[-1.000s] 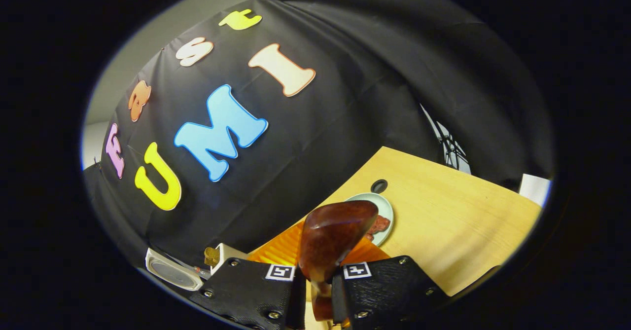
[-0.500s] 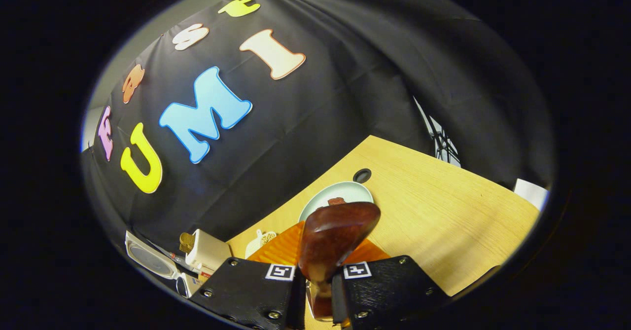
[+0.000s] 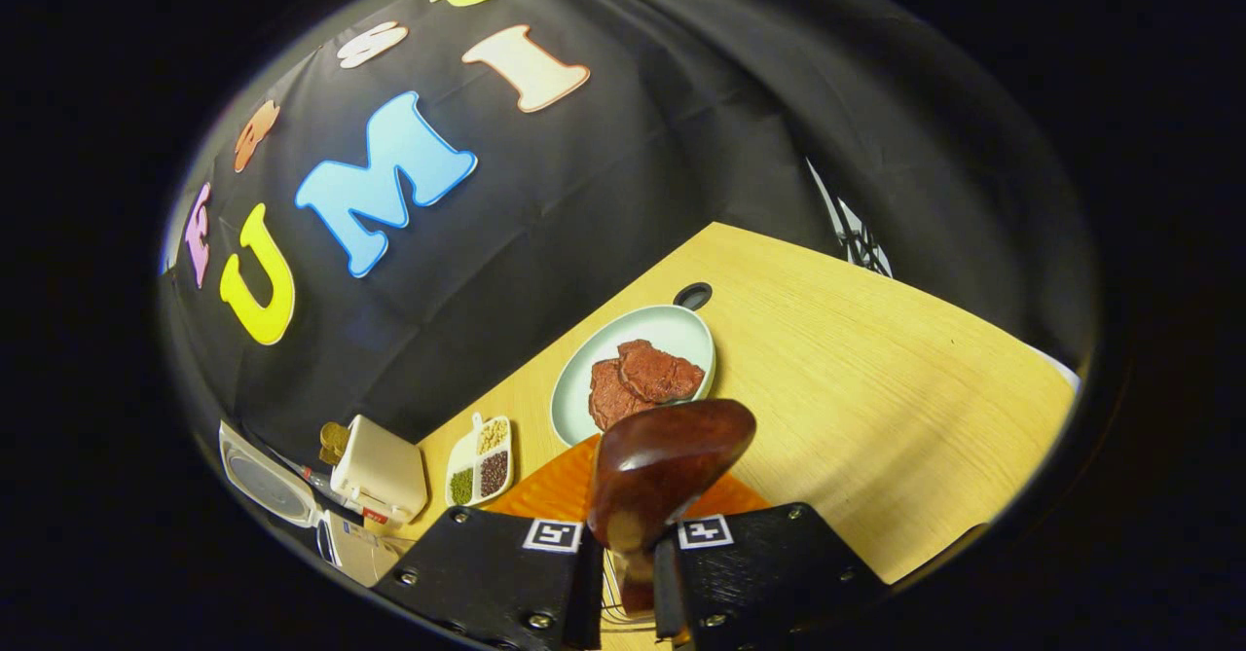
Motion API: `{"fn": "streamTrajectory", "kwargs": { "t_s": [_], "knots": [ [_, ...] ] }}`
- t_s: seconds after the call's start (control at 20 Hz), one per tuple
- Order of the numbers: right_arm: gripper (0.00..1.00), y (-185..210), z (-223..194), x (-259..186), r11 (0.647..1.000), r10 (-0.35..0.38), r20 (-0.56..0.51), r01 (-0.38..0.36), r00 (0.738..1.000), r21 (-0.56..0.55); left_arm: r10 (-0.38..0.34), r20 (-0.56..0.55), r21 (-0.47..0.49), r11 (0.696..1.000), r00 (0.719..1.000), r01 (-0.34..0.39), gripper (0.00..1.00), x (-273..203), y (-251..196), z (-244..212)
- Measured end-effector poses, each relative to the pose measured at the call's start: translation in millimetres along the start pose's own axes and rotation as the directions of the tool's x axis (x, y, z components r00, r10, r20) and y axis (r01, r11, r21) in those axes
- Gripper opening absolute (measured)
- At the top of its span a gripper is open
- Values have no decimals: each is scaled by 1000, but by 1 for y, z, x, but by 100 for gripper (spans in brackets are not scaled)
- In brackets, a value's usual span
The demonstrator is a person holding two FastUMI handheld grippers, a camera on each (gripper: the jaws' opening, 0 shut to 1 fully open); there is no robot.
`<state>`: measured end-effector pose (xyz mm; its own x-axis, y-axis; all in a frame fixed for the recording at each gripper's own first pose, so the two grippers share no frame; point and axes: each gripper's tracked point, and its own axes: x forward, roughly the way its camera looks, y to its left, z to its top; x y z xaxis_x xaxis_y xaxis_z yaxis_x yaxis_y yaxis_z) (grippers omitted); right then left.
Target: Close the left gripper, press the button to open the rice cooker; take a wooden spoon from the chopstick holder with the right hand, scoop a spoonful of rice and pour it into the rice cooker, then put the wooden spoon back into the chopstick holder.
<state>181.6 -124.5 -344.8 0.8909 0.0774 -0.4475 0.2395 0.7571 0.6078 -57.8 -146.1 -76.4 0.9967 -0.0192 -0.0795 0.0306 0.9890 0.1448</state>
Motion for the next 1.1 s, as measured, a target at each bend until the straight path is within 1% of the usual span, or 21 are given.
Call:
{"fn": "streamTrajectory", "kwargs": {
  "t_s": [0.1, 0.15, 0.2, 0.3, 0.35, 0.4, 0.45, 0.5, 0.55, 0.65, 0.75, 0.85, 0.9, 1.0, 1.1],
  "knots": [
    [21, -4, 0, 1, 1000, -10, -5, 10, 1000, 3, 0, 5, 7, 1000, 1000, 0, 94, 0, 1, 1],
    [17, -5, 0, -1, 1000, -15, -6, 15, 1000, -3, -1, 4, 7, 1000, 1000, 1, 95, 0, 1, 1],
    [21, -7, 2, -1, 1000, -23, -9, 23, 1000, -11, -1, 2, 5, 1000, 1000, 1, 96, 1, 1, 1],
    [21, -7, 4, -4, 1000, -24, -20, 24, 999, -8, 3, 7, 8, 1000, 1000, -3, 99, 1, 5, 4],
    [26, -5, 6, -5, 1000, -23, -18, 23, 1000, -11, 2, 12, 9, 1000, 1000, -2, 99, 1, 6, 6],
    [30, -8, 10, -7, 999, -42, -9, 42, 999, -29, 1, 19, 10, 1000, 1000, -1, 99, 1, 8, 10],
    [51, -12, 14, -11, 997, -61, -1, 60, 998, -44, 1, 22, 13, 1000, 1000, -1, 99, 1, 10, 11],
    [51, -8, 24, -14, 997, -56, 20, 57, 998, -44, -3, 24, 13, 1000, 1000, 3, 99, 1, 12, 11],
    [57, -3, 35, -23, 997, -60, 38, 61, 997, -43, -5, 26, 8, 1000, 1000, 5, 99, 0, 14, 11],
    [97, -1, 57, -34, 992, -84, 97, 92, 992, -82, -13, 27, -3, 1000, 1000, 13, 99, 1, 18, 12],
    [97, 5, 79, -50, 982, -102, 156, 125, 982, -141, -24, 32, -12, 1000, 999, 25, 99, 2, 22, 12],
    [97, 22, 100, -74, 971, -94, 212, 137, 973, -197, -30, 44, -15, 999, 999, 31, 99, 4, 30, 16],
    [97, 33, 110, -89, 959, -84, 245, 145, 966, -242, -35, 49, -18, 999, 998, 36, 99, 5, 34, 16],
    [97, 57, 125, -117, 931, -46, 297, 148, 954, -333, -27, 61, -23, 999, 998, 29, 99, 13, 47, 20],
    [96, 94, 129, -147, 909, 13, 318, 122, 948, -400, -21, 74, -36, 999, 997, 24, 99, 22, 61, 26]
  ]
}}
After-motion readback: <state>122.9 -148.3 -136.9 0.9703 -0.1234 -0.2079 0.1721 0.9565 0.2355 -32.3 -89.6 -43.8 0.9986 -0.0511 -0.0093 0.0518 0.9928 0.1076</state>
